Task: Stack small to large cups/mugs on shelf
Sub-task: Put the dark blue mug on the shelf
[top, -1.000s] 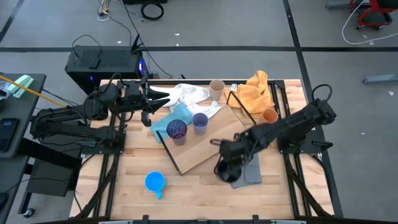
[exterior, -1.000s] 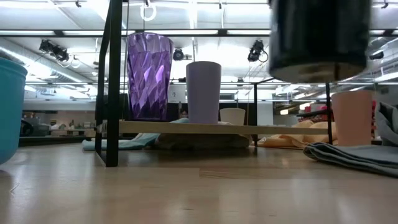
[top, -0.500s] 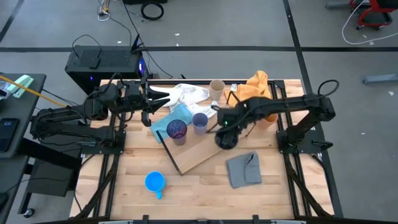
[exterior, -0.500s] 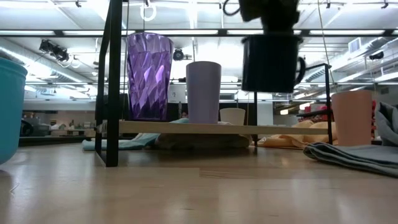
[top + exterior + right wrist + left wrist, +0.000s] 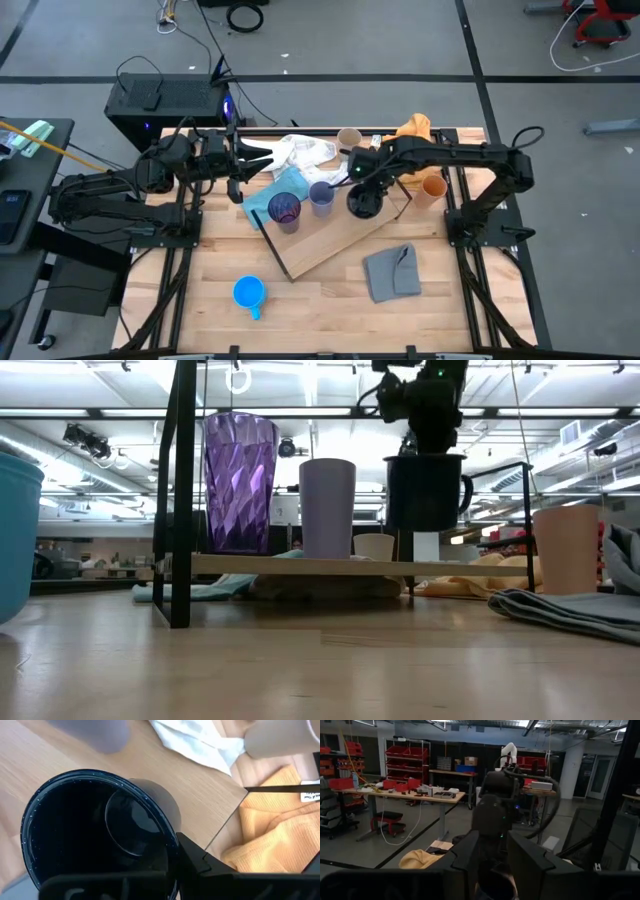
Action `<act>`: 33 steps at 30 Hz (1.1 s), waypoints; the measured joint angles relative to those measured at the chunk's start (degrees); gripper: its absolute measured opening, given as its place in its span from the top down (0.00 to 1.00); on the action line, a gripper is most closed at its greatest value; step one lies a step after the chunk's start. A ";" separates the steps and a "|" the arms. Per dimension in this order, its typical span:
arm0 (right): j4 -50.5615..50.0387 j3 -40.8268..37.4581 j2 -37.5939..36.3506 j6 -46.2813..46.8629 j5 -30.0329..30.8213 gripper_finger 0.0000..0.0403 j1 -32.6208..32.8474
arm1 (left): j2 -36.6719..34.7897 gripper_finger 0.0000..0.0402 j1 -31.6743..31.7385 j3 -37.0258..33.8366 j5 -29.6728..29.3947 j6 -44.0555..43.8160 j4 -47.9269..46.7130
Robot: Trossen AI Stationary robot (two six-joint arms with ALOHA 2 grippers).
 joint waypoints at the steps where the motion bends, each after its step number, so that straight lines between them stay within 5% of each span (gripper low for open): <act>1: 0.21 0.00 0.16 -0.52 -0.12 0.96 -0.58 | 0.00 0.73 0.02 0.00 0.00 0.01 0.04; 15: 1.59 0.00 0.91 -3.15 -11.45 0.96 -7.79 | 0.02 0.73 0.01 0.00 0.00 0.09 0.05; 33: 2.79 0.00 2.80 -4.64 -14.33 0.96 -12.62 | 0.00 0.73 0.01 0.00 0.00 0.07 0.07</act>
